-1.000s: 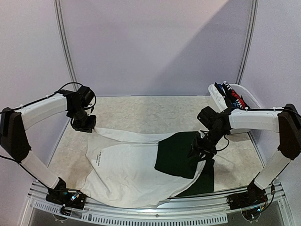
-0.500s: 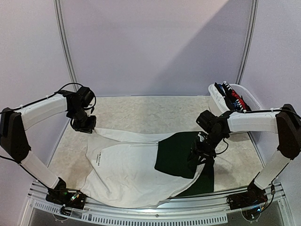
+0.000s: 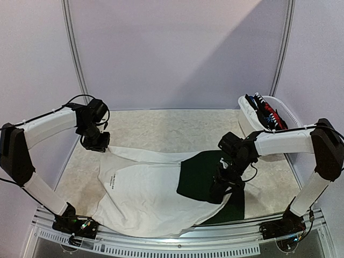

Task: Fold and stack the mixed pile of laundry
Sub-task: Pick up the flattened T-shirt from the center of the board.

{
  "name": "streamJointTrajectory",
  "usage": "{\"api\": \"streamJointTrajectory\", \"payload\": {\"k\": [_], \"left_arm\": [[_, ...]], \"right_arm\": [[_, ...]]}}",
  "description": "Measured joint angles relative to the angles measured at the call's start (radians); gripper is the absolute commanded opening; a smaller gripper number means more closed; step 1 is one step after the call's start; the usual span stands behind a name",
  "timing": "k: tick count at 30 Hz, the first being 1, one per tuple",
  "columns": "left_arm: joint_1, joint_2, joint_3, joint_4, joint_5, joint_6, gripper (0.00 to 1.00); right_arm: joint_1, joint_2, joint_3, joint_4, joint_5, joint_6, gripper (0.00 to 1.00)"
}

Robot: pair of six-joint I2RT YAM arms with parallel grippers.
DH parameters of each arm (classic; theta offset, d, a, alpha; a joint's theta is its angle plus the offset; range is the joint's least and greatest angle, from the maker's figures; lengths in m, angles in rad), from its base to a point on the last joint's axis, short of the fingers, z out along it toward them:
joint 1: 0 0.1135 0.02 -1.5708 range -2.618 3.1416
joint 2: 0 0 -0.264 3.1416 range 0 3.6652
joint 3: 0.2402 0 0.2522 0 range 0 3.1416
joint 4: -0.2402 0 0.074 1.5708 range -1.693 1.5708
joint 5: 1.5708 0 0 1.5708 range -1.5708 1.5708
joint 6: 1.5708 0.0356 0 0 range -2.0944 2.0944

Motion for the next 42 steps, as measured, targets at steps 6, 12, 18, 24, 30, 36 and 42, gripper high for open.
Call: {"api": "streamJointTrajectory", "payload": {"k": [6, 12, 18, 24, 30, 36, 42], "left_arm": [[0.0, -0.013, 0.0, 0.0, 0.0, 0.005, 0.0], [0.0, -0.014, -0.002, 0.0, 0.0, 0.005, 0.0], [0.0, -0.014, -0.003, 0.0, 0.0, 0.005, 0.0], [0.0, -0.015, -0.006, 0.0, 0.0, 0.005, 0.0], [0.0, -0.017, -0.006, -0.001, 0.0, 0.006, 0.0], [0.0, -0.029, -0.006, -0.001, 0.0, 0.006, 0.0], [0.0, -0.029, -0.008, -0.001, 0.0, 0.006, 0.0]], "right_arm": [[0.001, -0.001, -0.057, 0.022, -0.001, 0.003, 0.55], [0.0, -0.009, -0.078, 0.037, -0.009, 0.004, 0.55], [0.0, -0.015, -0.086, 0.05, -0.01, 0.004, 0.53], [0.0, 0.001, -0.059, 0.046, -0.004, -0.004, 0.48], [0.0, 0.017, 0.0, 0.042, 0.007, -0.02, 0.37], [0.001, 0.023, 0.018, 0.038, 0.015, -0.031, 0.09], [0.0, 0.038, 0.023, 0.012, 0.027, -0.038, 0.0]]}}
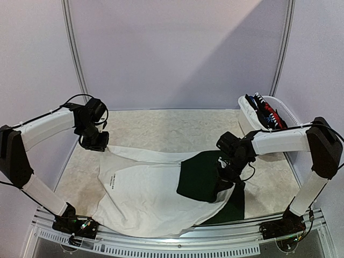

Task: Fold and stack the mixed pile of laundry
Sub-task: Pick up the flattened T-shirt from the center of the board.

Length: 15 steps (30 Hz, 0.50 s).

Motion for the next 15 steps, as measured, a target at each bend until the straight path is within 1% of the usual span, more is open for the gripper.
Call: {"api": "streamJointTrajectory", "payload": {"k": [8, 11, 15], "left_arm": [[0.0, -0.013, -0.001, 0.0, 0.0, 0.0, 0.0], [0.0, -0.035, -0.001, -0.002, 0.0, 0.0, 0.0], [0.0, -0.063, 0.008, -0.019, 0.0, -0.001, 0.0]], "right_arm": [[0.0, -0.005, 0.039, -0.056, 0.016, -0.011, 0.0], [0.0, -0.024, 0.079, -0.095, 0.032, -0.012, 0.0], [0.0, -0.063, 0.179, -0.158, 0.062, -0.014, 0.0]]}}
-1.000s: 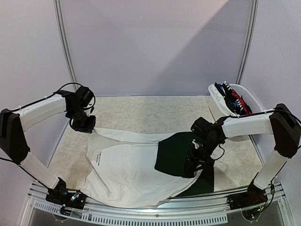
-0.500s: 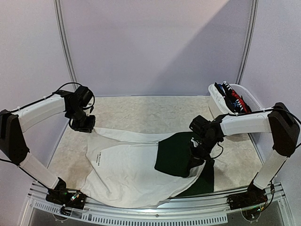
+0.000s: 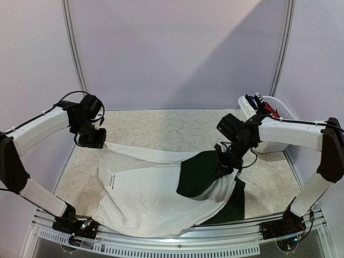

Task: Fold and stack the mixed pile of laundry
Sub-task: Pick up the flattened T-shirt from the center of the board, then flatten out the flattened T-shirt at the center of the board.

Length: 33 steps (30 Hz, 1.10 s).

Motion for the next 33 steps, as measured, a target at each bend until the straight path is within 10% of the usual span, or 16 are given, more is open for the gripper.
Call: {"api": "streamJointTrajectory", "payload": {"k": [33], "left_arm": [[0.0, -0.228, 0.344, -0.201, 0.06, 0.008, 0.0]], "right_arm": [[-0.061, -0.14, 0.698, -0.232, 0.17, -0.015, 0.0]]}}
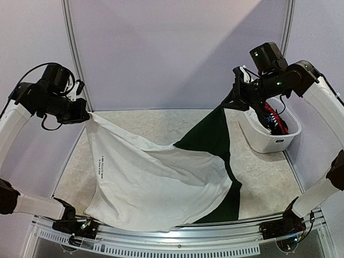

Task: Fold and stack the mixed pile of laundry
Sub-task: Flatten out the flattened T-shirt at the center of the board.

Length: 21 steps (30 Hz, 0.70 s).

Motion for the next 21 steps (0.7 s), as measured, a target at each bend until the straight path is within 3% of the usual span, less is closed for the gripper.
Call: {"api": "streamJointTrajectory", "payload": {"k": [9, 21], "left_arm": [[0.0, -0.107, 0.106, -0.014, 0.111, -0.013, 0.0], [0.0, -0.195, 0.29, -0.115, 0.228, -0.013, 0.0]], "right_arm": [[-0.009, -0.017, 0.161, 0.022, -0.057, -0.085, 0.0], [-0.025, -0.175, 0.357, 0.126, -0.156, -0.139, 0.0]]}}
